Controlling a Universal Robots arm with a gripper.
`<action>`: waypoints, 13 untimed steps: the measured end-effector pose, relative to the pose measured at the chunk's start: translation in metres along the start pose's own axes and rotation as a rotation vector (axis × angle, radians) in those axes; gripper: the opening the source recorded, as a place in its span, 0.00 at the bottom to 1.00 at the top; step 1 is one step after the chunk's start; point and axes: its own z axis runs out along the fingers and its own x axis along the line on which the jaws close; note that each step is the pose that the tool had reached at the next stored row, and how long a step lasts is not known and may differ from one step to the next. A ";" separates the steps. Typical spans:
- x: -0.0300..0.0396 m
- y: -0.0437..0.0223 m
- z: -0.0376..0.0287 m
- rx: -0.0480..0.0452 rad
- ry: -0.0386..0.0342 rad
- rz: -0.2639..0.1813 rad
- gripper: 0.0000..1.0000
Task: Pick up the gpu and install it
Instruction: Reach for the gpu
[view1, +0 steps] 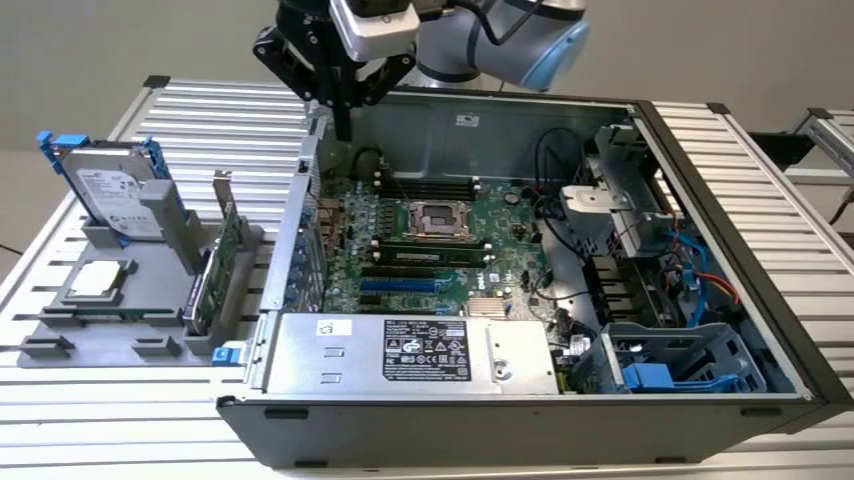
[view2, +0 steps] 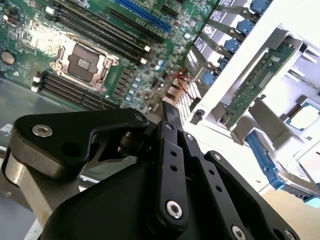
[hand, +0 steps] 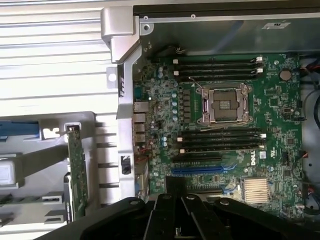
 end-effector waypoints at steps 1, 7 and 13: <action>0.0021 -0.0004 0.0000 -0.0001 -0.0001 0.000 0.00; 0.0173 -0.0039 -0.0005 -0.0003 -0.0003 0.000 0.00; 0.0350 -0.0094 -0.0011 -0.0008 -0.0006 0.000 0.00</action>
